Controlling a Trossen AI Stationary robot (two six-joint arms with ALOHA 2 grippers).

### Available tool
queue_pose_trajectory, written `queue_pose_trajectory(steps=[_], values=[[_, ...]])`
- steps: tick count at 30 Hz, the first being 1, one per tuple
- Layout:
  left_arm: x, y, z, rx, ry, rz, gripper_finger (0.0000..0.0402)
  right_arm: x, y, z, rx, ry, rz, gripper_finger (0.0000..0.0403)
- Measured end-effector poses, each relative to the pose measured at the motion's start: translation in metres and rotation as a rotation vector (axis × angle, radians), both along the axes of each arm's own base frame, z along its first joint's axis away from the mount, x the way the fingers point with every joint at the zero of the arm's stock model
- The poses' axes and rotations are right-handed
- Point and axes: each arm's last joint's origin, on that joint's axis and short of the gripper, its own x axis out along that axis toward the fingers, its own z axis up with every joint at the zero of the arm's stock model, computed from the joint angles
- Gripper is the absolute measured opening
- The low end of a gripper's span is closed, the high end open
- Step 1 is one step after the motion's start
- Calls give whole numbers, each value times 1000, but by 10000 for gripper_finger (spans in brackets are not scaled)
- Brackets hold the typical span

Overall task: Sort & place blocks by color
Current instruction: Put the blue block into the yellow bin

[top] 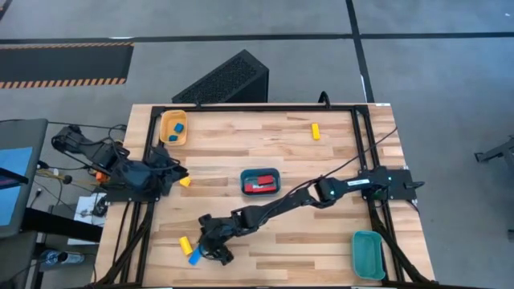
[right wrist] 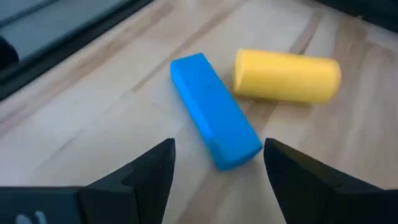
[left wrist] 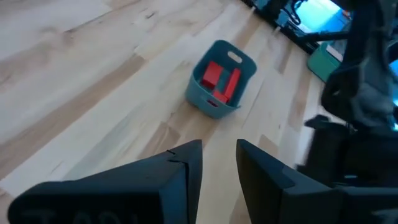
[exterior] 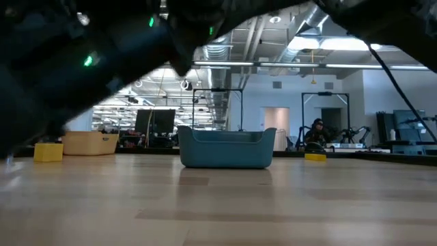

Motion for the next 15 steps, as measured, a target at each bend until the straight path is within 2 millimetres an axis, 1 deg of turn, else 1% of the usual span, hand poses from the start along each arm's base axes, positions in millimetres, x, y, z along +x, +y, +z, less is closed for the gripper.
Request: queue_pose_trajectory(steps=[1,2,5,8,10,15], values=[[3,-1,-1,1,11,-5,83,2,0,-9,7,-17,-2,268],[4,-3,-2,0,24,-11,83,4,0,-13,11,-35,-13,268],[10,-7,-6,3,80,-36,83,5,-5,-13,30,-11,-15,268],[17,-10,-11,24,129,-37,83,6,-9,-24,44,14,-2,266],[22,-13,-14,27,162,-37,83,6,-10,-24,59,20,21,261],[32,-19,-22,21,241,-53,83,9,-11,-27,86,-23,72,235]])
